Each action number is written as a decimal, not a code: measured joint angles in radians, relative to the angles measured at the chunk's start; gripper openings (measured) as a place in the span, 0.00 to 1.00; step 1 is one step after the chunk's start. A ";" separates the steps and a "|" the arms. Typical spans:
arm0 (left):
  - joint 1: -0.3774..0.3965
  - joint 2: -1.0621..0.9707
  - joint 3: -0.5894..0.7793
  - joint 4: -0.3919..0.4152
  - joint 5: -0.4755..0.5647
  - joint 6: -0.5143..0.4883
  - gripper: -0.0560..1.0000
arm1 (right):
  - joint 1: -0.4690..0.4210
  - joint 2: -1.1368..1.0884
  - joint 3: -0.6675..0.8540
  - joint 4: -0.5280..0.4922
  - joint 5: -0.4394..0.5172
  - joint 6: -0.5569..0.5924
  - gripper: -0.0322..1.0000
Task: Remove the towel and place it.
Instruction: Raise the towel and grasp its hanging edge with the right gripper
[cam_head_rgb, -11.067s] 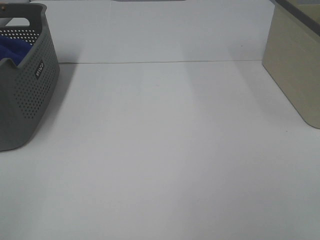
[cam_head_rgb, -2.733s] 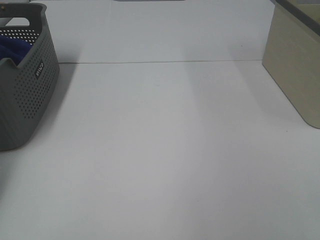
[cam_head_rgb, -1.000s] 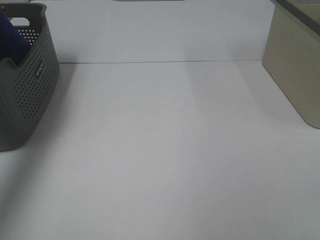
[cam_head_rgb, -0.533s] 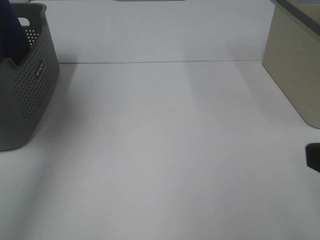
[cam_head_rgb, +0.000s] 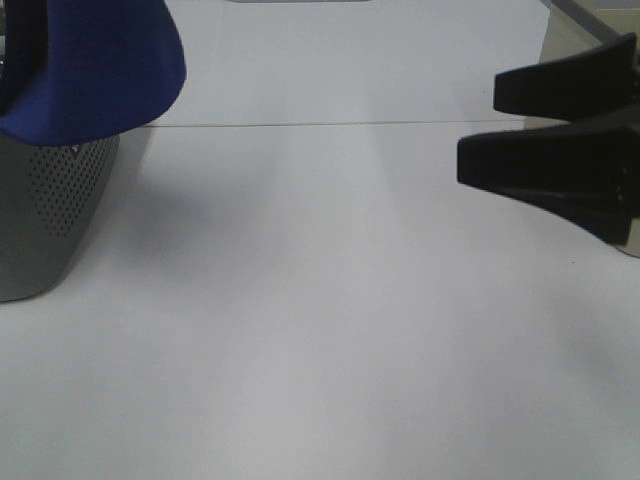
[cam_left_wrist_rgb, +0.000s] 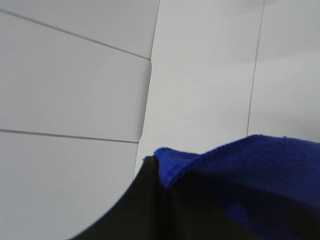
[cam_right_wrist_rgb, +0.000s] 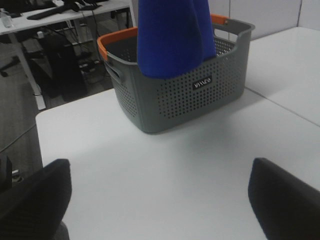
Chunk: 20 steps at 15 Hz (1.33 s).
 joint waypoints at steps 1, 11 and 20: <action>-0.030 0.008 0.000 -0.005 -0.001 0.030 0.05 | 0.000 0.071 -0.057 0.011 0.034 -0.025 0.92; -0.112 0.053 0.000 -0.212 -0.048 0.176 0.05 | 0.185 0.518 -0.533 0.086 0.131 -0.055 0.89; -0.112 0.053 0.000 -0.219 -0.052 0.177 0.05 | 0.449 0.617 -0.669 0.127 0.168 -0.106 0.87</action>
